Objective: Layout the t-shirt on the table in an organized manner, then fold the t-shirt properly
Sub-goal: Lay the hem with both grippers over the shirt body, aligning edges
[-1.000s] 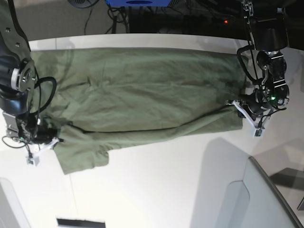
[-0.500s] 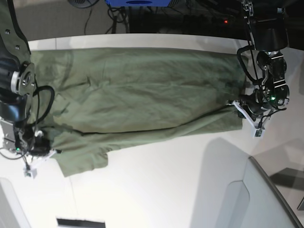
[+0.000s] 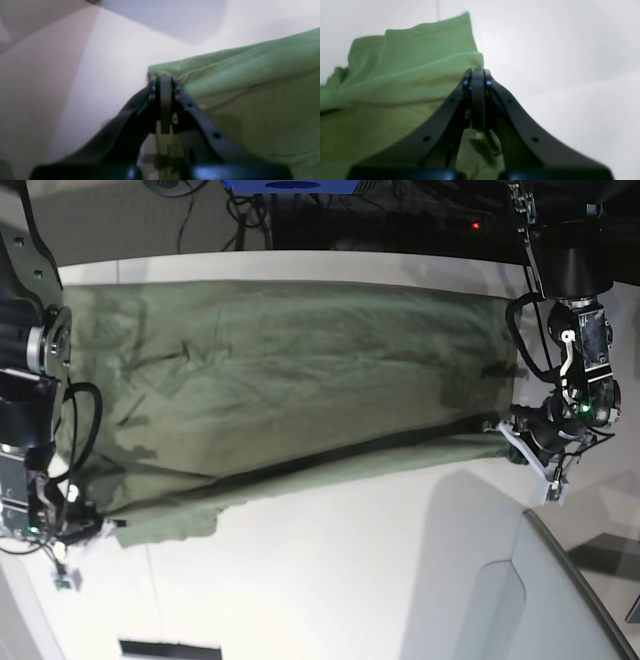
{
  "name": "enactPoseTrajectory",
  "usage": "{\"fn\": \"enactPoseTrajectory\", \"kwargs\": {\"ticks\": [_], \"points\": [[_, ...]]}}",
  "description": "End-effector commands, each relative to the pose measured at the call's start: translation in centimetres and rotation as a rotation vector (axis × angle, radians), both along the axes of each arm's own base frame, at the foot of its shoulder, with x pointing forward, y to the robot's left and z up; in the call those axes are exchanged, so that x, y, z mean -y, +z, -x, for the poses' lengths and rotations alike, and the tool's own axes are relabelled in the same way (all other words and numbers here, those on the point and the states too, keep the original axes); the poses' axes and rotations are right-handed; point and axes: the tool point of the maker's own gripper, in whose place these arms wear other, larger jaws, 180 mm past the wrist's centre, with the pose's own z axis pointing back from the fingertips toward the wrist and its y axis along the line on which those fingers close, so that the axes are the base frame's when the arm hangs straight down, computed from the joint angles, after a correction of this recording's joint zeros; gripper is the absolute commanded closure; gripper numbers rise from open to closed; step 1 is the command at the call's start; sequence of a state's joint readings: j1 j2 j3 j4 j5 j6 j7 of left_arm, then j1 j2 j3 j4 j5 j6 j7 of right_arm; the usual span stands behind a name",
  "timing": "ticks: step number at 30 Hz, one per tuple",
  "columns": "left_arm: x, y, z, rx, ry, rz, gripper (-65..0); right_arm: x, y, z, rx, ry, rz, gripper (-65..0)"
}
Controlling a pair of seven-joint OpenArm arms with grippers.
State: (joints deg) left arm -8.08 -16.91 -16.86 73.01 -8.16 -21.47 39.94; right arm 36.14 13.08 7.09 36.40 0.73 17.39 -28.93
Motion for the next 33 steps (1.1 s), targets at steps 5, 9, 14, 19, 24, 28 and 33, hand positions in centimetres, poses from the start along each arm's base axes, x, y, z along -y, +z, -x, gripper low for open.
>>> {"fn": "enactPoseTrajectory", "kwargs": {"ticks": [5,9,14,19,24,28,33], "points": [[-1.3,3.6,-2.6,0.097,-0.004,-0.034,0.0,-0.2,3.5,-2.1,0.110,0.045,0.052,0.0],[-1.5,4.2,-3.1,0.111,-0.002,-0.038,0.0,-0.2,3.5,-1.9,0.093,0.045,0.056,0.0],[-1.6,5.1,-3.9,0.133,0.001,-0.038,0.0,0.3,3.5,-1.8,0.091,0.040,0.063,0.0],[-1.6,5.1,-3.9,0.133,0.000,-0.038,0.0,0.2,3.5,-1.6,0.095,0.043,0.065,0.0],[-1.6,4.7,-3.5,0.122,0.000,-0.039,0.0,0.1,4.2,-0.4,0.102,0.059,0.103,0.0],[-2.3,4.2,-2.7,0.102,-0.001,-0.053,0.0,0.3,3.6,1.8,0.025,0.060,0.134,0.0],[-2.0,2.5,-0.9,0.054,-0.031,-0.053,0.0,0.6,2.4,4.7,-0.058,0.055,0.158,0.0]]}}
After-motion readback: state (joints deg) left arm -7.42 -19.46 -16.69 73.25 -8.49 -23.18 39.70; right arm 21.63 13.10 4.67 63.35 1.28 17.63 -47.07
